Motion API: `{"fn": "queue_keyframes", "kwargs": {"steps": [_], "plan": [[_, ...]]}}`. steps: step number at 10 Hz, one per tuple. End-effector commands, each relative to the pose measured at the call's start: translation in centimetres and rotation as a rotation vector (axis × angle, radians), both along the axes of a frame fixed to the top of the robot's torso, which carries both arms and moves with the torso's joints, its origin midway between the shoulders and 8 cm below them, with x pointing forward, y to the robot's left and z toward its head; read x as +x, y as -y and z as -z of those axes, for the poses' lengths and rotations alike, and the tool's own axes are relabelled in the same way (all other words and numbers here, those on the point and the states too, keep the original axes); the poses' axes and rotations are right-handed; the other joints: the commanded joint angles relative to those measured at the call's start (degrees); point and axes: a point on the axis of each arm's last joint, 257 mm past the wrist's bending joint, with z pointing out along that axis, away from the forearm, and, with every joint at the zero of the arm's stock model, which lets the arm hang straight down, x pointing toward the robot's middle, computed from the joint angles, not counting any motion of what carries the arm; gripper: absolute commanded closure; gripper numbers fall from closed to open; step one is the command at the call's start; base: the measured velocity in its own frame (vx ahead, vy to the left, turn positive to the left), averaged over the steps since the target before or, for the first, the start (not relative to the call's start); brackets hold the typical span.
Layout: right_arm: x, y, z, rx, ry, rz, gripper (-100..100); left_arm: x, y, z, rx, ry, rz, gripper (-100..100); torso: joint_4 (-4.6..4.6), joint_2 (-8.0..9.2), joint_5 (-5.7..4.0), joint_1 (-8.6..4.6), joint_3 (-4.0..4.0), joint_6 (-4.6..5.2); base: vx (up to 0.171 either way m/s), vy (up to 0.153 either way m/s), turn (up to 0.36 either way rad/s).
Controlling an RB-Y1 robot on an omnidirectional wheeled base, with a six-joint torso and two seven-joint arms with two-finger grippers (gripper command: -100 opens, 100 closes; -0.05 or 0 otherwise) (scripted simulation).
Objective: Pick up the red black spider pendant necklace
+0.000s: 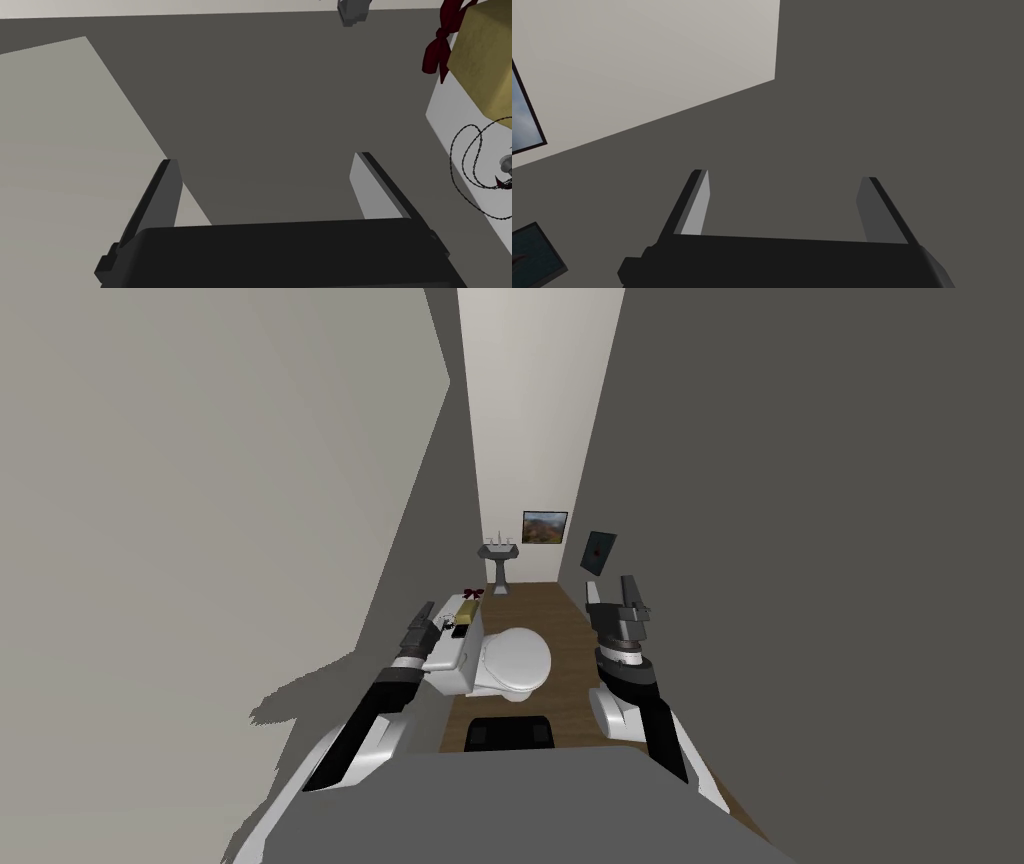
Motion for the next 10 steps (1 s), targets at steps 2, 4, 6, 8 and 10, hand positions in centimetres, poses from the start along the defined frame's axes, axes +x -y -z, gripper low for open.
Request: {"fn": "queue_keyframes", "kwargs": {"steps": [2, 4, 6, 8, 10], "plan": [[0.0, 0.0, 0.0, 0.0, 0.0, 0.0, 0, 0.0, -0.3, 1.4, -0.021, -0.06, -0.008, -100, 0.0, -0.01, 0.0, 0.01, 0.0, 0.0, -0.006, -0.012, 0.045], [0.0, 0.0, 0.0, 0.0, 0.0, 0.0, 0, 0.0, -0.7, 3.0, -0.049, -0.126, -0.017, -100, -0.01, -0.04, 0.01, 0.04, -0.02, 0.01, 0.004, -0.006, 0.032], [0.0, 0.0, 0.0, 0.0, 0.0, 0.0, 0, 0.0, -1.0, 4.3, -0.064, -0.177, -0.024, -100, -0.02, -0.07, 0.01, 0.06, -0.04, 0.01, 0.01, 0.0, 0.014], [0.0, 0.0, 0.0, 0.0, 0.0, 0.0, 0, -0.1, -1.2, 5.3, -0.079, -0.216, -0.029, -100, -0.02, -0.11, 0.02, 0.1, -0.06, 0.01, 0.018, 0.009, 0.007], [0.0, 0.0, 0.0, 0.0, 0.0, 0.0, 0, -0.3, -1.5, 6.9, -0.11, -0.28, -0.035, -100, -0.03, -0.12, 0.02, 0.11, -0.07, 0.01, 0.025, 0.014, -0.011]]}}
